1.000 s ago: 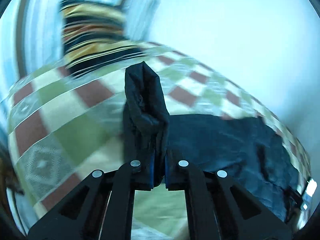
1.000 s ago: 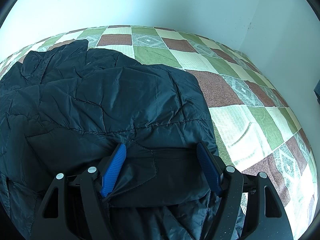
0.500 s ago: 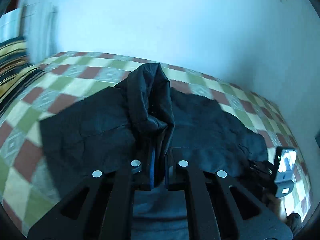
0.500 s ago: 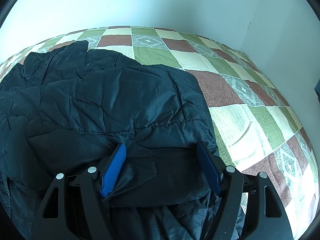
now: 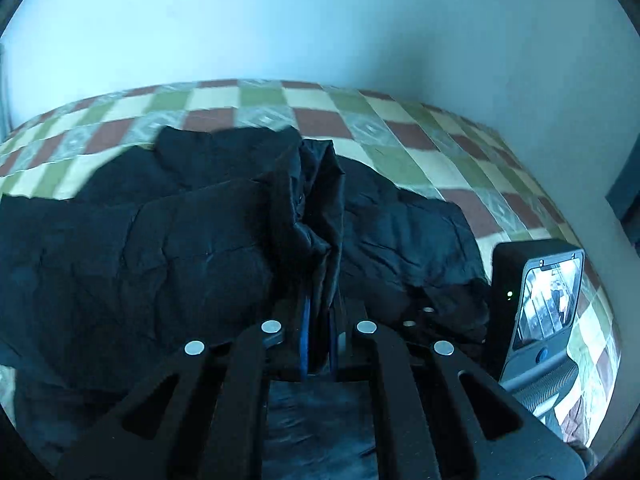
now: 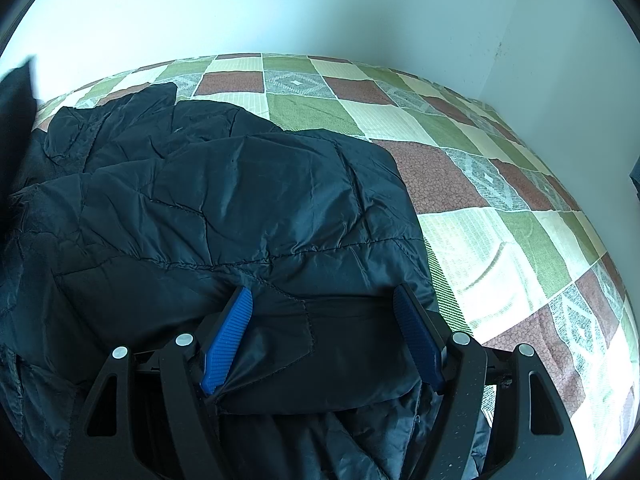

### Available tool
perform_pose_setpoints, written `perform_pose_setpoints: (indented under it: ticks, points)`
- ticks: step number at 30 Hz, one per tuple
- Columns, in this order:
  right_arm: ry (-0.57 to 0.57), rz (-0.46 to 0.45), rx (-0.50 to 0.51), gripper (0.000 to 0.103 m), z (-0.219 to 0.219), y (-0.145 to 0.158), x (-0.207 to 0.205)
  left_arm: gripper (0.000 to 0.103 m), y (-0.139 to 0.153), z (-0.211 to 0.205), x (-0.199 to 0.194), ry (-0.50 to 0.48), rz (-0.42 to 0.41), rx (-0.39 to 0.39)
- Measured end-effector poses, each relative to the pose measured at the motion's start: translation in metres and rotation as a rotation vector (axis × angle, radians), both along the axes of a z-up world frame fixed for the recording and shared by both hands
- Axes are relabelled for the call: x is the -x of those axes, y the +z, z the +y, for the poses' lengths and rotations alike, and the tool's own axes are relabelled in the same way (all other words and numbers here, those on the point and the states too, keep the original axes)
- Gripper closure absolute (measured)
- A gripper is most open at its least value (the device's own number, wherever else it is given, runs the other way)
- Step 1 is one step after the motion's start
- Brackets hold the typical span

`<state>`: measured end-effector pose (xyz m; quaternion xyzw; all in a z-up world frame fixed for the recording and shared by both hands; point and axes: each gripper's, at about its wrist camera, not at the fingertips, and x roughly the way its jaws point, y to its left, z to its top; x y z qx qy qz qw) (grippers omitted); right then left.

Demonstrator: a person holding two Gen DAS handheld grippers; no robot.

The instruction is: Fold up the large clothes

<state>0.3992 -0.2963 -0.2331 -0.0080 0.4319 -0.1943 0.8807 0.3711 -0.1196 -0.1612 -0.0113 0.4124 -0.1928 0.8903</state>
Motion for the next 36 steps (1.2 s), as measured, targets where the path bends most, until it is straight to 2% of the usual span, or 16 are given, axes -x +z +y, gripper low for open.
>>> perform_pose_setpoints:
  ticks: [4, 7, 10, 12, 14, 16, 21, 27, 31, 34, 36]
  points:
    - [0.0, -0.002, -0.005, 0.031, 0.0, 0.0, -0.001, 0.097, -0.015, -0.023, -0.006, -0.035, 0.031, -0.011]
    - [-0.001, -0.002, -0.004, 0.031, 0.001, 0.0, -0.002, 0.095, -0.024, -0.033, -0.012, -0.062, 0.073, 0.025]
    - [-0.001, -0.003, -0.007, 0.031, 0.0, 0.0, -0.001, 0.082, -0.022, -0.036, -0.014, -0.072, 0.087, 0.056]
    - [-0.002, -0.005, -0.009, 0.031, 0.0, 0.0, -0.001, 0.064, -0.014, -0.037, -0.011, -0.077, 0.068, 0.059]
    - [-0.006, 0.0, -0.012, 0.031, 0.001, 0.0, -0.003, 0.056, -0.001, -0.032, -0.006, -0.067, 0.033, 0.054]
    - [-0.006, 0.002, -0.006, 0.031, 0.002, 0.001, -0.004, 0.053, 0.013, -0.023, 0.001, -0.07, 0.007, 0.064]
    - [-0.008, 0.001, -0.01, 0.031, 0.002, 0.007, -0.003, 0.052, 0.037, 0.022, 0.015, -0.004, -0.049, 0.039]
    - [-0.021, 0.001, -0.011, 0.031, -0.003, 0.027, 0.017, 0.051, 0.045, 0.11, 0.028, 0.177, -0.095, -0.038]
    - [-0.047, -0.078, -0.121, 0.031, -0.009, 0.056, 0.039, 0.046, 0.037, 0.178, 0.028, 0.333, -0.102, -0.079]
    - [0.032, -0.097, -0.177, 0.031, 0.012, 0.069, 0.033, 0.046, 0.023, 0.216, 0.02, 0.427, -0.063, -0.088]
    - [0.086, -0.089, -0.18, 0.031, 0.032, 0.071, 0.02, 0.046, 0.014, 0.229, 0.014, 0.461, -0.043, -0.105]
